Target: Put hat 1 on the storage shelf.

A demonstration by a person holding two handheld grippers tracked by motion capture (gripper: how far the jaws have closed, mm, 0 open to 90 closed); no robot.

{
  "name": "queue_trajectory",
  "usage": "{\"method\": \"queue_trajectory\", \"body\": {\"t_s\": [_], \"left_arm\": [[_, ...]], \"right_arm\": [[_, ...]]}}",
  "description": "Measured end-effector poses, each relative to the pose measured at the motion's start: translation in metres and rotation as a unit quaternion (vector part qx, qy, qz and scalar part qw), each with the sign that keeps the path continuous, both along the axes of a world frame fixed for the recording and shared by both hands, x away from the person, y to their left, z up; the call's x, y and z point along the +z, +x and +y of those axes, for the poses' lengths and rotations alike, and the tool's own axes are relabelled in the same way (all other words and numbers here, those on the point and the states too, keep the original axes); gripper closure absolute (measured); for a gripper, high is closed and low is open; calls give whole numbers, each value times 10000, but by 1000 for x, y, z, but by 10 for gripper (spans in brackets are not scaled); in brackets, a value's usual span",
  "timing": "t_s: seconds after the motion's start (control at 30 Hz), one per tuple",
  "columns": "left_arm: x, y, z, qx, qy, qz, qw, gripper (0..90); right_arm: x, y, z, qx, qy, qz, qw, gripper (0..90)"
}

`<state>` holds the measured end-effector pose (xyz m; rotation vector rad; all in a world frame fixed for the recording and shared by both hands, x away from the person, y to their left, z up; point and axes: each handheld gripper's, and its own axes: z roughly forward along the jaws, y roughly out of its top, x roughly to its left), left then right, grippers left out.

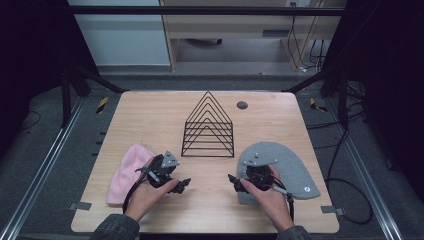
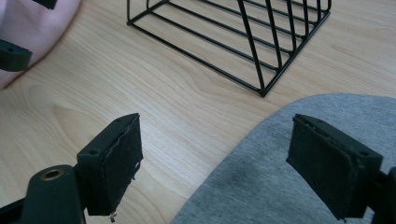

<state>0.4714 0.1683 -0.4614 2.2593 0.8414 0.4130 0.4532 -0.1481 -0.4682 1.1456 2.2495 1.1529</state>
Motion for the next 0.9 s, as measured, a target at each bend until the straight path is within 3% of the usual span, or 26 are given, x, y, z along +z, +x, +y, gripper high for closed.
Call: {"method": "queue_trajectory", "body": {"t_s": [0.1,0.13,0.2,0.3,0.37,0.43,0.57,0.67,0.7,0.77,0.8,0.9], "left_arm": [[3,0,4,-20,57,-37,10000,90],[8,-1,9,-31,170,-185,9997,91],[15,-1,18,40,211,-297,9993,92],[28,6,33,168,233,-379,9989,91],[37,17,44,254,108,-233,9993,91],[47,28,57,346,190,-70,9992,103],[64,40,81,555,221,14,9982,128],[71,43,94,674,184,24,9976,118],[72,45,106,804,169,42,9966,120],[72,47,111,836,158,62,9964,123],[69,49,119,927,201,156,9954,127],[65,52,127,1035,387,154,9938,151]], "right_arm": [[-3,-5,-3,21,26,63,10000,176],[-5,-7,-4,22,11,108,9999,176],[-8,-8,-5,62,-13,180,9998,174],[-7,-11,-3,114,-67,81,9999,173],[-8,-11,-3,137,-208,47,9997,170],[-6,-12,-4,146,-228,10,9996,170],[5,-16,-9,38,-226,-189,9996,164],[5,-16,-13,-40,-260,-185,9995,161],[6,-16,-17,-120,-299,-192,9993,161],[6,-16,-19,-144,-300,-167,9993,160],[8,-15,-21,-156,-357,-168,9991,161],[8,-14,-24,-151,-430,-177,9988,161]]}}
